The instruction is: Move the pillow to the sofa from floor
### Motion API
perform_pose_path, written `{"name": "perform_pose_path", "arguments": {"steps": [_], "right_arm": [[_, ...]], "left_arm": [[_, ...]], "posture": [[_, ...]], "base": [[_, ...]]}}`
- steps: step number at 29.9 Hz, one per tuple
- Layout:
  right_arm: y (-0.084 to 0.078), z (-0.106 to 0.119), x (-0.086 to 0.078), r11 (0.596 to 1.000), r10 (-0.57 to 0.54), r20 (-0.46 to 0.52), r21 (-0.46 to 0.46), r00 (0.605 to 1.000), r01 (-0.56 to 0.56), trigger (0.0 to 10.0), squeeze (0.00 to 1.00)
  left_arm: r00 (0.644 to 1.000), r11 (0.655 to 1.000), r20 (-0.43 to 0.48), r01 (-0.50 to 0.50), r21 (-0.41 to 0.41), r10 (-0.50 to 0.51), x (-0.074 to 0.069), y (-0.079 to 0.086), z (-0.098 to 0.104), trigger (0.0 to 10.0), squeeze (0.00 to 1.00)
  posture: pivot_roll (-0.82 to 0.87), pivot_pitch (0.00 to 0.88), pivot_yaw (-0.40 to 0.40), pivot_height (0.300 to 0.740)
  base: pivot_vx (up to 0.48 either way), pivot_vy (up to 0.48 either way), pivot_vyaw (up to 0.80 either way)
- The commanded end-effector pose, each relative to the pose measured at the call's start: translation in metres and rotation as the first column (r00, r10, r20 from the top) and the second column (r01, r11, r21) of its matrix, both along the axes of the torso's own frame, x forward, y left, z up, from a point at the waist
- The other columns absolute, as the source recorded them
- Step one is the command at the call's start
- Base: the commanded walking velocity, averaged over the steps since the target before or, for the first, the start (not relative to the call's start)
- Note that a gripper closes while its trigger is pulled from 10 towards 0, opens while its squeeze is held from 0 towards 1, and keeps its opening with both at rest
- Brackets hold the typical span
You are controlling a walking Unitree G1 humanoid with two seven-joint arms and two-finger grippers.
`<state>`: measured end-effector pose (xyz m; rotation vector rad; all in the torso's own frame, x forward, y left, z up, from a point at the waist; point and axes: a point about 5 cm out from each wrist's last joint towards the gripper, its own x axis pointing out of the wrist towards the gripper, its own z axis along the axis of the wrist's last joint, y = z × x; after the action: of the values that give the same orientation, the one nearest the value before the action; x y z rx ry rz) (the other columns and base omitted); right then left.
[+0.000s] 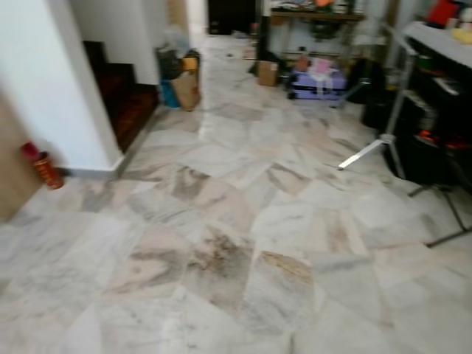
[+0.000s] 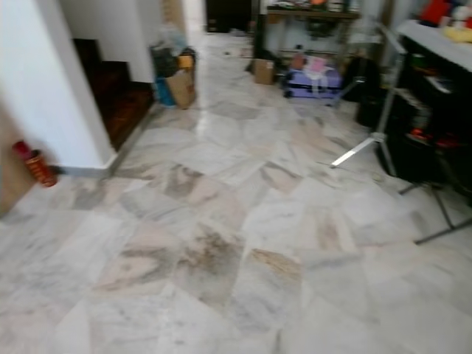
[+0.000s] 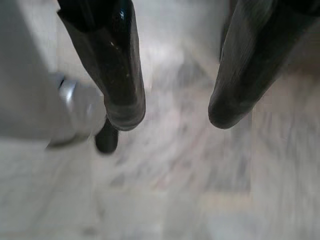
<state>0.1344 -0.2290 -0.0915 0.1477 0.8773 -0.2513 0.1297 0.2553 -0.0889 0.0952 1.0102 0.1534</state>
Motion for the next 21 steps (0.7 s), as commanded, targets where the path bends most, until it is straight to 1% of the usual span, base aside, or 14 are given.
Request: {"name": "perform_pose_path", "arguments": {"steps": [1,8,12,21], "right_arm": [[0.004,-0.002,-0.003,1.0,0.008,-0.014,0.009,1.0,-0.008,10.0,0.0],[0.013,-0.005,-0.006,0.999,0.01,-0.022,0.043,1.0,-0.009,10.0,0.0],[0.014,-0.005,-0.004,0.998,0.025,-0.018,0.05,1.0,-0.024,10.0,0.0],[0.014,-0.005,-0.003,0.998,0.048,-0.034,0.048,0.998,-0.047,10.0,0.0]], "left_arm": [[1.0,1.0,-0.013,-0.022,-0.009,0.021,-0.003,0.002,-0.001,10.0,0.0],[0.999,1.0,-0.032,-0.018,-0.02,0.018,-0.007,-0.001,-0.003,10.0,0.0],[0.999,1.0,-0.045,-0.004,-0.024,0.003,-0.009,-0.004,-0.005,10.0,0.0],[0.998,0.999,-0.067,-0.021,-0.028,0.02,-0.013,-0.005,-0.007,10.0,0.0]], "posture": [[-0.07,0.003,0.021,0.74],[-0.08,0.0,0.03,0.74],[-0.08,0.0,0.031,0.74],[-0.08,0.0,0.018,0.74]], "base": [[0.0,0.0,0.8],[0.0,0.0,0.8],[0.0,0.0,0.8],[0.0,0.0,0.8]]}}
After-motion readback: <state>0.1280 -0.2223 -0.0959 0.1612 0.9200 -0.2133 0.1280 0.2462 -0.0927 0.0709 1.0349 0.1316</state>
